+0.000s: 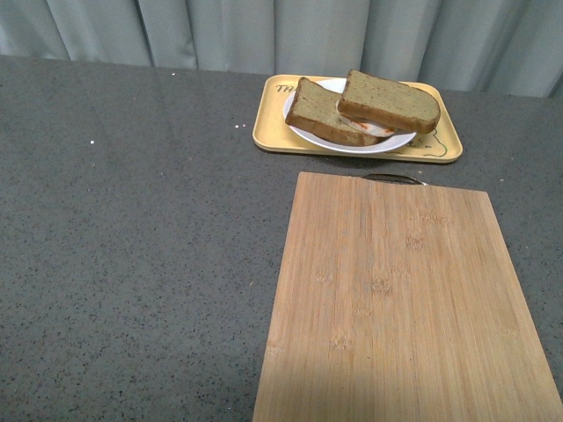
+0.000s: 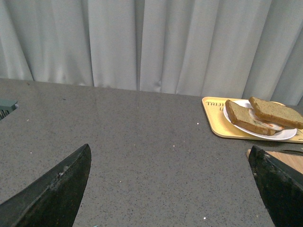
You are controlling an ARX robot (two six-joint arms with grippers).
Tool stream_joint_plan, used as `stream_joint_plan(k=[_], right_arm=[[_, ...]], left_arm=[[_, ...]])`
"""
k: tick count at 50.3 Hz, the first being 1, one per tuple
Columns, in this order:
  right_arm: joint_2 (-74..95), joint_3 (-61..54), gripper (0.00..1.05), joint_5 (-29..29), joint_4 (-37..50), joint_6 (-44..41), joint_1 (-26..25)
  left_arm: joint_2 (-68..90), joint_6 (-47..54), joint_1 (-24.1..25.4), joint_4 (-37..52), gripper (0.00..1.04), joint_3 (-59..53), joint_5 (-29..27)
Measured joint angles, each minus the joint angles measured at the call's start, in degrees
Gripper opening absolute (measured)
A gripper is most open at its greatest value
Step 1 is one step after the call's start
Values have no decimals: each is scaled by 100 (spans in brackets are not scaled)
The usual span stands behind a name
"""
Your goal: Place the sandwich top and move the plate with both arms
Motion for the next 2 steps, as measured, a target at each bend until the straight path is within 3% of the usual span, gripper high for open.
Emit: stream_joint_plan(k=[2], right_arm=[[0, 0, 95, 0, 0, 0, 0]], left_arm=[[0, 0, 0, 0, 98, 0, -2]])
